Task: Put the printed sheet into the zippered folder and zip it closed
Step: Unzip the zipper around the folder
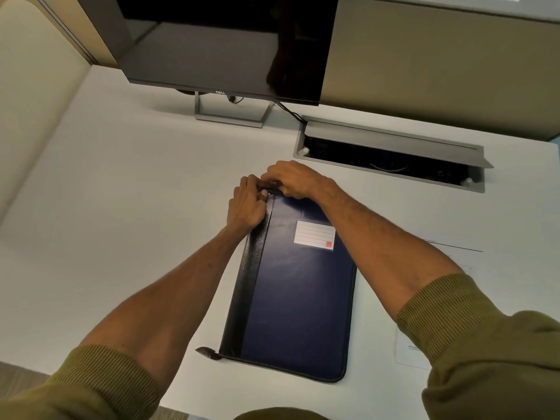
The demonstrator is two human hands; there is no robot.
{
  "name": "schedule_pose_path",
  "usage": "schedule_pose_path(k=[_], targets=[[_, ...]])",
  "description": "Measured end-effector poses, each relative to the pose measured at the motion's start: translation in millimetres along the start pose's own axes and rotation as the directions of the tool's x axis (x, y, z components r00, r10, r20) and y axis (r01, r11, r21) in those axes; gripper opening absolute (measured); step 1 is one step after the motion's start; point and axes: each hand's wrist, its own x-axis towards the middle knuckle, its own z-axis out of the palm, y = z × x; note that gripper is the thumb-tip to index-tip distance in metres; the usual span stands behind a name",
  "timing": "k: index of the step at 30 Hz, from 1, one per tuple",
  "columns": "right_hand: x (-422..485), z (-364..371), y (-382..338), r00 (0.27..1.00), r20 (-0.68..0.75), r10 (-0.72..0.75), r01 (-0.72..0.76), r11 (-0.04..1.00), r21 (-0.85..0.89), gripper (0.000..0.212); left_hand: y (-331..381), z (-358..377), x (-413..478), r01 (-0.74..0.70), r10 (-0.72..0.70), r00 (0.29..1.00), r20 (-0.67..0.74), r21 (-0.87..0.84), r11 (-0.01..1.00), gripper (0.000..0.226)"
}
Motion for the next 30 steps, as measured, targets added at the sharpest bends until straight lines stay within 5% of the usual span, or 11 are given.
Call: schedule_pose_path(k=[12, 30], targets=[[-59.5, 0.6, 39.1, 0.999, 0.009, 0.051, -0.050, 0.994, -0.100, 0.019, 1.6, 1.5, -8.5, 0.005, -0.010, 0.998, -0.068, -0.070, 0.998, 0.014], [-181.3, 22.8, 76.2, 0.899, -0.151, 0.410, -0.428, 0.897, -0.110, 0.016, 7.6, -6.9, -20.5, 0.112, -0.108, 0.989, -0.105, 0.033, 0.993, 0.020]])
